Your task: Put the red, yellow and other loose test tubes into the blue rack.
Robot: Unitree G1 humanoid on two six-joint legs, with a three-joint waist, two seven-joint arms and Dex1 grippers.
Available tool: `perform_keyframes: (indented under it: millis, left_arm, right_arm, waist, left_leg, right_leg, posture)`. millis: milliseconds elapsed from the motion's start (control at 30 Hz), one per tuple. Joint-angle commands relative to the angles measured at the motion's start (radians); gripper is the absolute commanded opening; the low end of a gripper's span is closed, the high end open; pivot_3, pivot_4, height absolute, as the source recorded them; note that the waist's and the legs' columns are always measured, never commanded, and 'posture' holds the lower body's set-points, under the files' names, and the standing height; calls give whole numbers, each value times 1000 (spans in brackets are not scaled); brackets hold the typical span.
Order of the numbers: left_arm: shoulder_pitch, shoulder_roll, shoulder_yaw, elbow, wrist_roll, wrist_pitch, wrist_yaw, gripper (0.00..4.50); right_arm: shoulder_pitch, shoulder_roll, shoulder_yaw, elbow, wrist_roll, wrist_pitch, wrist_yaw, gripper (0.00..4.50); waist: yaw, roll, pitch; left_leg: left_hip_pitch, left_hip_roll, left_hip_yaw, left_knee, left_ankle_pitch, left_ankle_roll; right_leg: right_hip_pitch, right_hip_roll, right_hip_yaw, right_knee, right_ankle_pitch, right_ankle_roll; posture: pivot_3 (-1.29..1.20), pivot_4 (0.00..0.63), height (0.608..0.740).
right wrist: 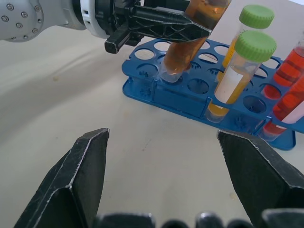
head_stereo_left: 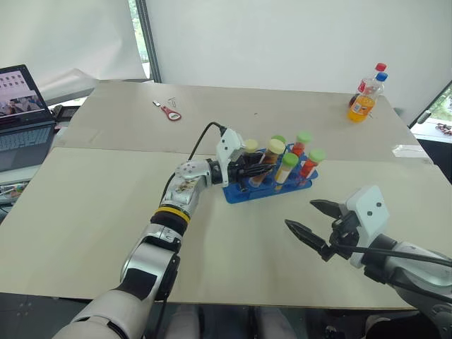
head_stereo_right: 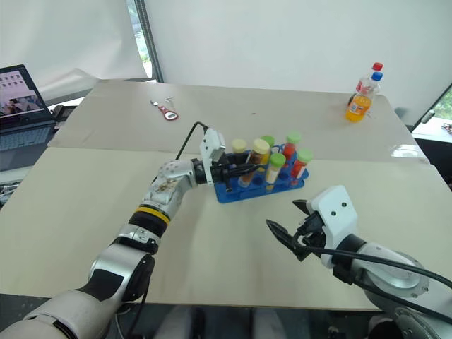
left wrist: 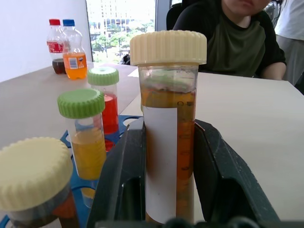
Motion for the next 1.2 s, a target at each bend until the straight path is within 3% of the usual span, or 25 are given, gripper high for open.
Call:
perform_keyframes:
  millis: [33,733,1200]
  left_arm:
    - [-40,-6,9,29,17,-50,4,865]
    - [5,-46,28,94,63,-138,113,865]
    - [48,-42,40,81,77,-123,130,865]
  right_arm:
    - [2,-13,-40,-39,30,5,-24,4040]
    - [-20,-56,-49,-26,150,-14,-118,4040]
    - [-71,-13,-27,-26,182,-113,-146,4040]
  waist:
    - [0,0,0]
    - [2,0,0]
    - [0,0,0]
  left_leg:
    - [0,0,0,0,0,0]
    - [0,-1,-2,0,1,1]
    - [0,-1,-3,0,1,1]
  right_leg:
    - [0,0,0,0,0,0]
    - [1,0,0,0,0,0]
    - [2,0,0,0,0,1]
  posture:
    - [0,150,740]
    - [0,150,740]
    - [0,150,740]
